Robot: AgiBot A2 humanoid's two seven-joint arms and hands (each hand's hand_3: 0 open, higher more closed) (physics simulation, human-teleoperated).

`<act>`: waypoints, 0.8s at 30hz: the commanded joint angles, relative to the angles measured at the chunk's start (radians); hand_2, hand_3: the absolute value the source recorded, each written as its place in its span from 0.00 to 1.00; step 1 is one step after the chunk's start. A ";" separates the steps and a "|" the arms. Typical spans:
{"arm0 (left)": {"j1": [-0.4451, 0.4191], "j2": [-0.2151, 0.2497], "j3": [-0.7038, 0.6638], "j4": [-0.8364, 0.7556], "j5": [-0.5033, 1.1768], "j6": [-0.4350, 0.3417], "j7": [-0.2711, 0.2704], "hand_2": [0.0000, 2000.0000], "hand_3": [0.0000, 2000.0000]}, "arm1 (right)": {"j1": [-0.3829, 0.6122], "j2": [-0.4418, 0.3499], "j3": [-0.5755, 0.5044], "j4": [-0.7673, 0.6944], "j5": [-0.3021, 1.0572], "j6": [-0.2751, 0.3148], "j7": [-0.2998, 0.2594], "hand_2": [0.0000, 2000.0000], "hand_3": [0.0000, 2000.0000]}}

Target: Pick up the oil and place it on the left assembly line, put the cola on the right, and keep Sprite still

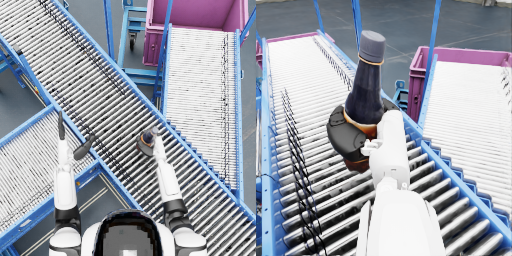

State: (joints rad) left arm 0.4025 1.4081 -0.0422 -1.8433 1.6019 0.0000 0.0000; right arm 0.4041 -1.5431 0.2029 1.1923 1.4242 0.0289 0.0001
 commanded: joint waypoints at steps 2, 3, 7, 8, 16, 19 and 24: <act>-0.009 0.001 0.015 -0.067 0.000 0.000 0.000 0.00 0.00 | 0.134 -0.011 -0.174 0.180 -0.001 0.062 -0.003 1.00 1.00; -0.009 0.002 0.021 -0.079 0.000 0.000 0.000 0.00 0.00 | 0.149 -0.009 -0.195 0.187 -0.001 0.069 -0.005 1.00 1.00; -0.002 0.006 0.063 -0.116 0.000 0.000 0.000 0.00 0.00 | 0.246 0.021 -0.333 0.170 -0.001 0.079 -0.006 1.00 1.00; 0.003 0.008 0.074 -0.117 0.000 0.000 0.000 0.00 0.00 | 0.272 0.031 -0.360 0.149 -0.001 0.081 -0.006 1.00 1.00; 0.024 0.020 0.070 -0.130 0.000 0.000 0.000 0.00 0.00 | 0.449 0.113 -0.563 -0.241 -0.002 0.083 -0.002 1.00 1.00; 0.011 0.020 0.067 -0.129 0.000 0.000 0.000 0.00 0.00 | 0.496 0.134 -0.600 -0.339 -0.002 0.075 -0.001 0.32 0.84; 0.023 0.024 0.045 -0.139 0.000 0.000 0.000 0.00 0.00 | 0.675 0.220 -0.643 -0.561 -0.002 -0.010 0.000 0.00 0.02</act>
State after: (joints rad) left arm 0.4157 1.4319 0.0046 -1.9798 1.6018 0.0000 0.0000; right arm 0.9651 -1.3690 -0.4256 0.7269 1.4216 0.0138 -0.0003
